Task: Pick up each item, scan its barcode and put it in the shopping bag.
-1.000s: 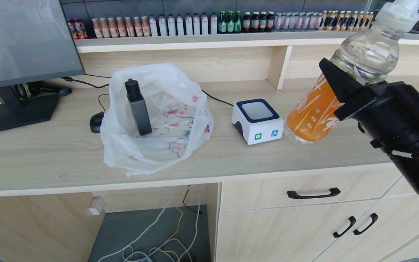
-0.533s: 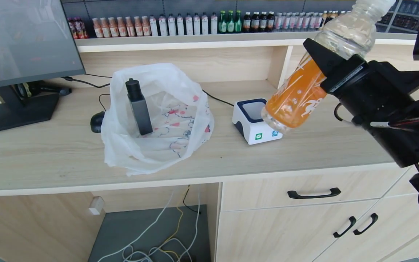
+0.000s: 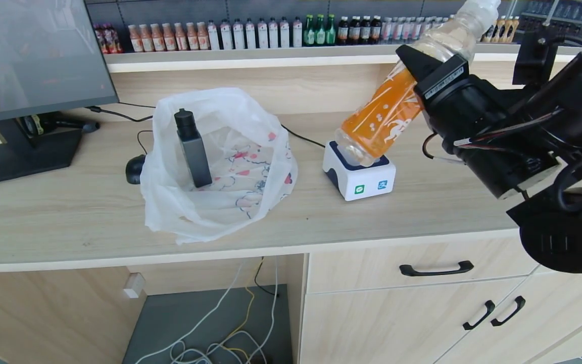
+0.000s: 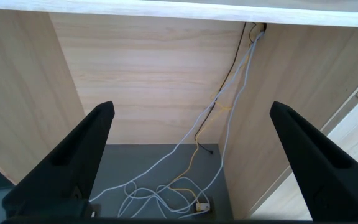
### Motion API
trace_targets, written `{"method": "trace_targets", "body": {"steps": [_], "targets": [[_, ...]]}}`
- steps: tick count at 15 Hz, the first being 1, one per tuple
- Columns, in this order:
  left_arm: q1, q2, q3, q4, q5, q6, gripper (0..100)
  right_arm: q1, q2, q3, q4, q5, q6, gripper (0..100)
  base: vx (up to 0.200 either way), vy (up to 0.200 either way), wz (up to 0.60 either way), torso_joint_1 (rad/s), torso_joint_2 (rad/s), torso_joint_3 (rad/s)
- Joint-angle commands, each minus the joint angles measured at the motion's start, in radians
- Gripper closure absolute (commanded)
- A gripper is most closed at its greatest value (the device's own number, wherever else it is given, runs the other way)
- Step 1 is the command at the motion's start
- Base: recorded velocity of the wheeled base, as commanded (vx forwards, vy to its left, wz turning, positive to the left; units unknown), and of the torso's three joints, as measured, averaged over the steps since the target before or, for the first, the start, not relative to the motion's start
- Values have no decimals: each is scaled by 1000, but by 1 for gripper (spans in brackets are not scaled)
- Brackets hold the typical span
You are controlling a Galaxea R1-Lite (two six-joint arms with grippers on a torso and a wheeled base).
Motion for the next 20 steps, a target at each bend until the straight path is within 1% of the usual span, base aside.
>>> {"method": "trace_targets", "body": {"steps": [1,2,3,4,5,6,8,10,11,13,16,20], "targets": [[0,0,0,0,0,0,0,1,34,-16,18,-21,33,100,0,0,0,0,0,0],[0,0,0,0,0,0,0,1,61,-53,41,-77,91,100,0,0,0,0,0,0],[0,0,0,0,0,0,0,-1,84,-94,44,-97,120,100,0,0,0,0,0,0],[0,0,0,0,0,0,0,-1,90,-102,44,-100,125,100,0,0,0,0,0,0],[0,0,0,0,0,0,0,-4,122,-139,46,-100,155,100,0,0,0,0,0,0],[0,0,0,0,0,0,0,-4,122,-139,46,-100,155,100,0,0,0,0,0,0],[0,0,0,0,0,0,0,-4,145,-166,51,-102,231,100,0,0,0,0,0,0],[0,0,0,0,0,0,0,-3,137,-195,124,-103,309,100,0,0,0,0,0,0],[0,0,0,0,0,0,0,-10,136,-237,198,-120,390,100,0,0,0,0,0,0],[0,0,0,0,0,0,0,-39,154,-281,262,-136,493,100,0,0,0,0,0,0],[0,0,0,0,0,0,0,-45,156,-297,278,-131,574,100,0,0,0,0,0,0],[0,0,0,0,0,0,0,-59,174,-264,278,-136,620,100,0,0,0,0,0,0]]}}
